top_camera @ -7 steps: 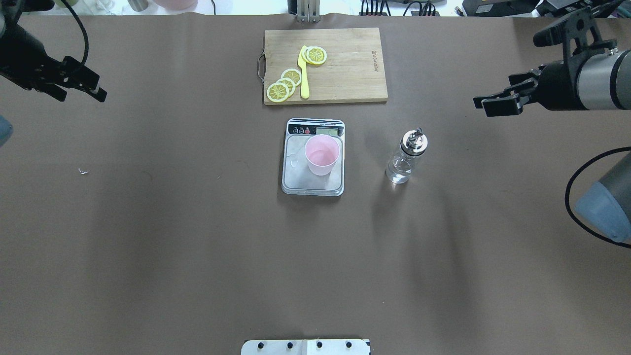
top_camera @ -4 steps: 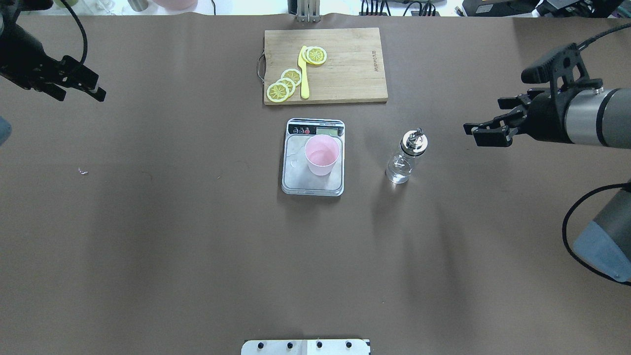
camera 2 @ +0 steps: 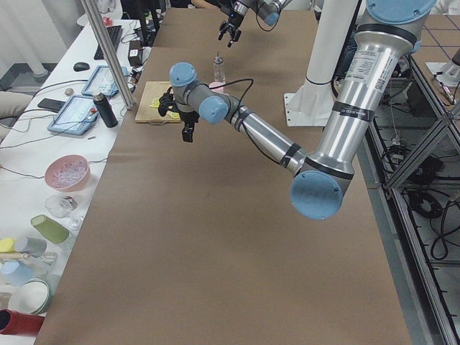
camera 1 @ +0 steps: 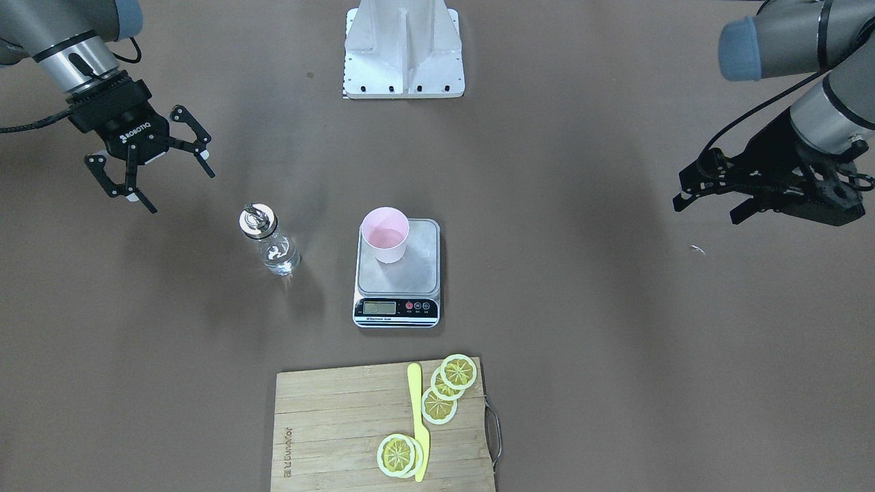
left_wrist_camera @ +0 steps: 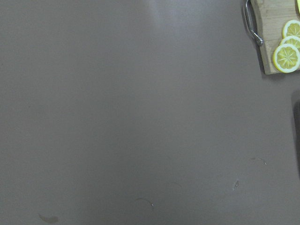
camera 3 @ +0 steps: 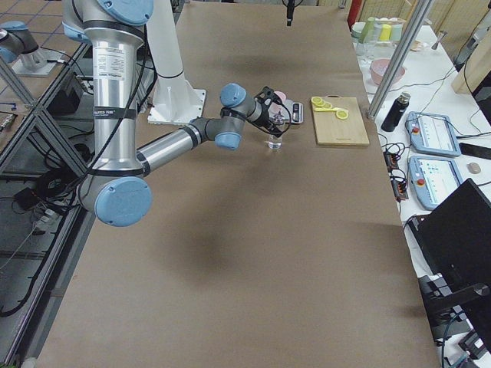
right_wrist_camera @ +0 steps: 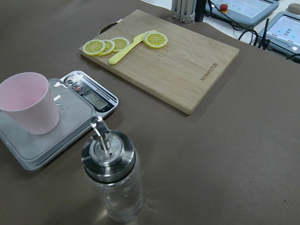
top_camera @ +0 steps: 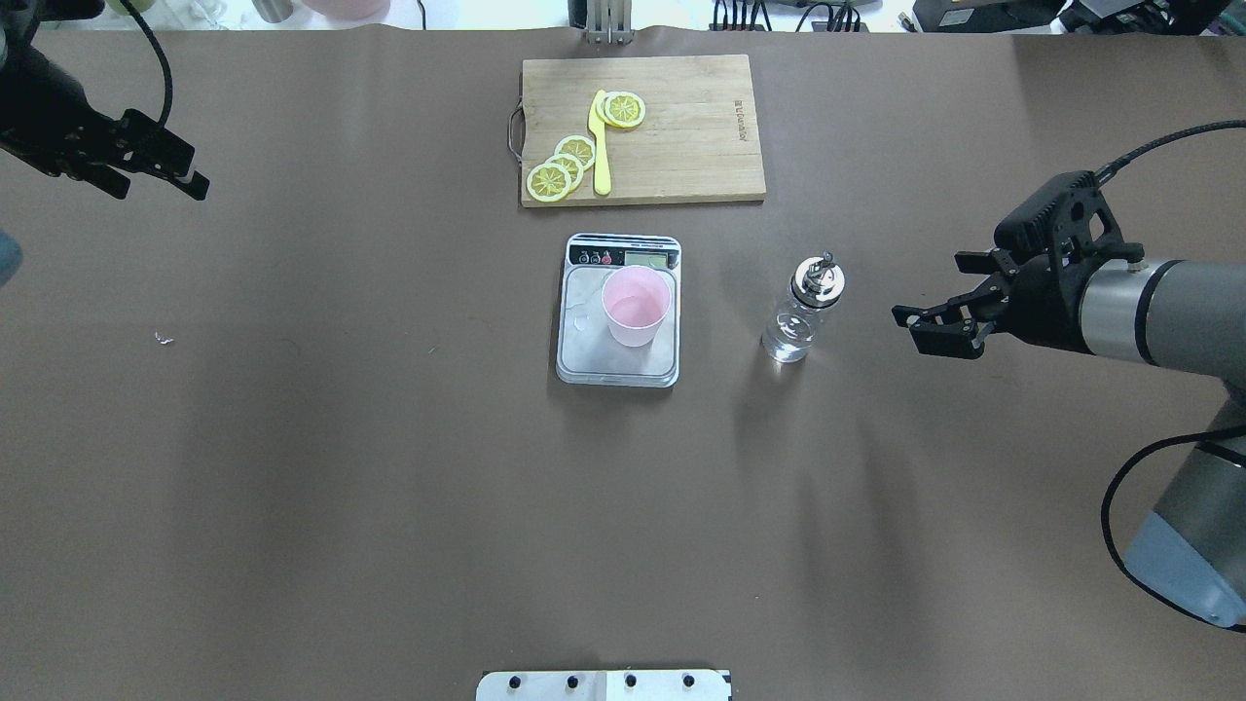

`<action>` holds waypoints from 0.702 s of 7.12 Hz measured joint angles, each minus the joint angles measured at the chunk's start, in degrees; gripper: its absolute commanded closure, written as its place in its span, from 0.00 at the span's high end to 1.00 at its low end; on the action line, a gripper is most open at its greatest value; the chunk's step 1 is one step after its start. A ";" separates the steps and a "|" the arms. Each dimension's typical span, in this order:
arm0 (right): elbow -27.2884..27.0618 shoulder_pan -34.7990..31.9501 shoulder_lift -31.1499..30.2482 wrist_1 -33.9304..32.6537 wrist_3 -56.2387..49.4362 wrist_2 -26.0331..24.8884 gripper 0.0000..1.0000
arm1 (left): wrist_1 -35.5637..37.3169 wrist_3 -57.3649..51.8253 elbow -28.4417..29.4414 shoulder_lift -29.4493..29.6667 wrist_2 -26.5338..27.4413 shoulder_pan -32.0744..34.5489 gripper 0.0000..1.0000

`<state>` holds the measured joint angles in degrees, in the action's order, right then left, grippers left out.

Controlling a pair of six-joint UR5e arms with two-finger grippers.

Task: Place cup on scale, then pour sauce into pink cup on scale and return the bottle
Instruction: 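Move the right gripper in toward the glass sauce dispenser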

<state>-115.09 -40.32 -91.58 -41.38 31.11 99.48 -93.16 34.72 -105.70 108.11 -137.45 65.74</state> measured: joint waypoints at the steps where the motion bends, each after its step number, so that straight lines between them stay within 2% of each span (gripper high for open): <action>1: 0.35 2.34 0.07 0.22 0.05 -2.31 1.00 | 0.00 0.00 -0.02 0.00 0.04 0.00 0.99; 5: 4.14 9.76 0.36 3.37 0.11 -11.65 1.00 | 0.00 0.00 0.26 0.00 0.15 -0.04 0.99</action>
<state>-110.95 -30.56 -91.21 -38.01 31.22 87.83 -93.16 34.72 -105.44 108.11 -137.30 65.70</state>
